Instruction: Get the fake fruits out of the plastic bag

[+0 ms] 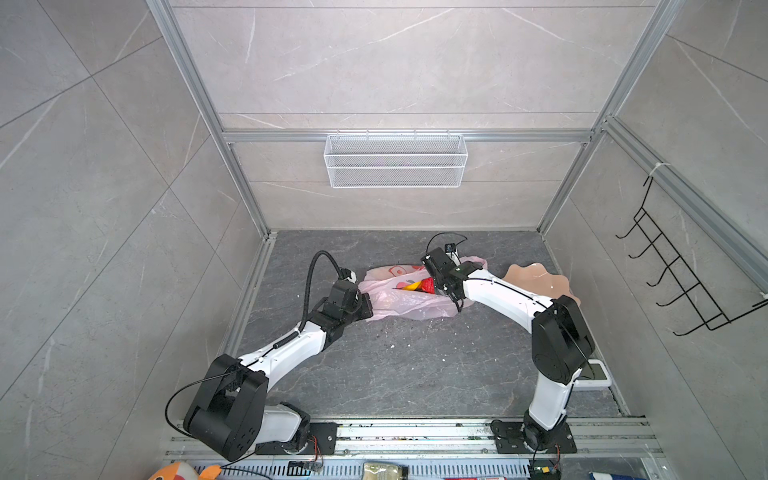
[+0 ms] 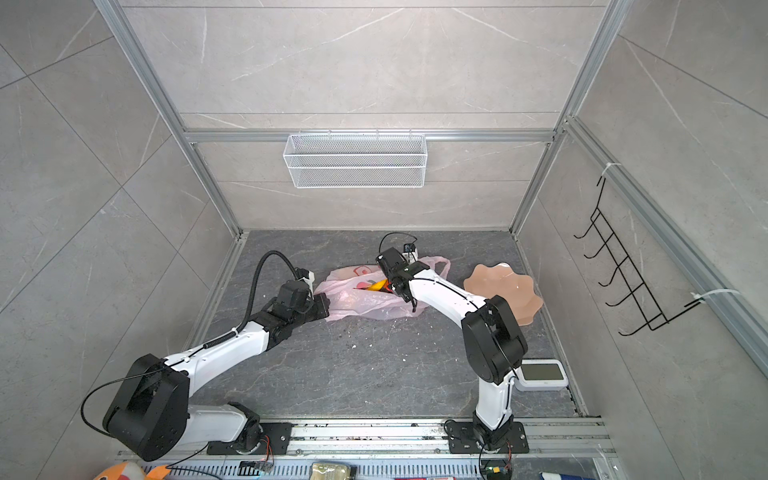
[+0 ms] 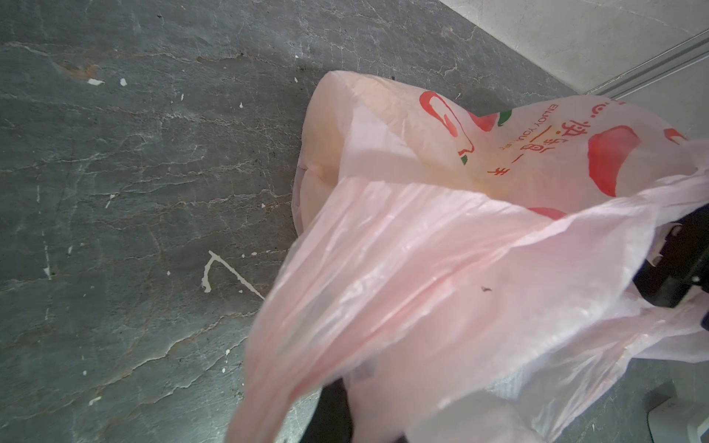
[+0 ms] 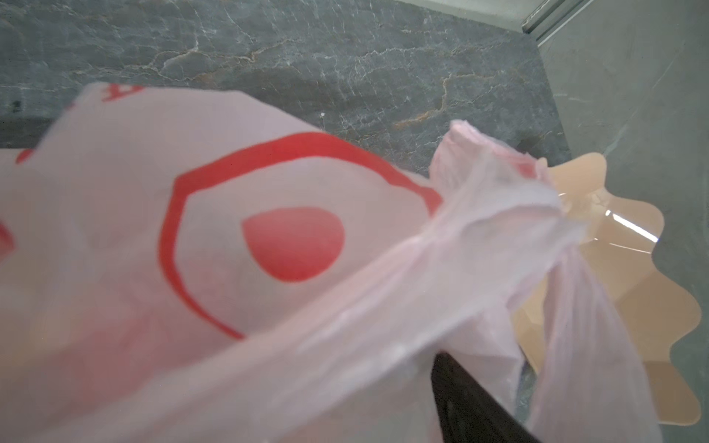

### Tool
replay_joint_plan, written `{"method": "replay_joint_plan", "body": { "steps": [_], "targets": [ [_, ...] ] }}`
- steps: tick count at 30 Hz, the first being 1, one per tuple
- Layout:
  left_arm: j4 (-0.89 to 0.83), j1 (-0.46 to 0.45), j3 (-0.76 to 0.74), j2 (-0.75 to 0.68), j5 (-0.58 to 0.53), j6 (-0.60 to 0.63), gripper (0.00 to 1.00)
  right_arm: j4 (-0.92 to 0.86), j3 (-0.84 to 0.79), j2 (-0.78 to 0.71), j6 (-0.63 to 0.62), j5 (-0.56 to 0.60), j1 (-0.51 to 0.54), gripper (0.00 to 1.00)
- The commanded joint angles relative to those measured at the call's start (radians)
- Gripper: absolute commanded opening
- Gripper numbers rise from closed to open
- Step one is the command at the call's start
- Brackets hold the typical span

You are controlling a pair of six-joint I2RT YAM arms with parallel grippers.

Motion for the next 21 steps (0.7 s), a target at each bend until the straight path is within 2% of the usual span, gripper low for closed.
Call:
{"method": "replay_joint_plan", "body": {
  "steps": [1, 3, 5, 6, 7, 8, 10, 13, 18, 19, 21],
  "targets": [
    [0.024, -0.011, 0.029, 0.004, 0.010, 0.023, 0.00, 0.031, 0.044, 0.052, -0.005, -0.034, -0.023, 0.71],
    [0.021, -0.013, 0.034, 0.014, 0.010, 0.027, 0.00, 0.056, 0.045, 0.060, -0.012, -0.037, -0.027, 0.60],
    [0.013, -0.013, 0.039, 0.020, 0.000, 0.028, 0.00, 0.071, 0.046, 0.054, -0.018, -0.049, -0.027, 0.39],
    [0.008, -0.012, 0.043, 0.023, -0.016, 0.031, 0.00, 0.090, 0.033, 0.036, -0.022, -0.067, -0.026, 0.25],
    [0.000, -0.010, 0.048, 0.025, -0.031, 0.043, 0.00, 0.117, 0.012, 0.005, -0.027, -0.100, -0.026, 0.15],
    [-0.009, -0.006, 0.052, 0.025, -0.045, 0.054, 0.00, 0.150, -0.015, -0.031, -0.037, -0.146, -0.026, 0.09],
    [-0.012, 0.029, 0.051, 0.021, -0.051, 0.074, 0.00, 0.249, -0.099, -0.139, -0.041, -0.326, -0.037, 0.00],
    [0.031, 0.146, 0.015, -0.006, 0.025, 0.063, 0.00, 0.396, -0.223, -0.298, -0.008, -0.591, -0.082, 0.00],
    [0.081, 0.299, -0.032, -0.039, 0.072, 0.027, 0.00, 0.607, -0.425, -0.440, 0.135, -0.874, -0.220, 0.00],
    [0.089, 0.311, -0.028, -0.025, 0.099, 0.021, 0.00, 0.664, -0.468, -0.447, 0.167, -0.927, -0.232, 0.00],
    [0.071, 0.307, 0.002, 0.007, 0.132, 0.025, 0.00, 0.709, -0.511, -0.450, 0.176, -0.957, -0.224, 0.00]
  ]
}}
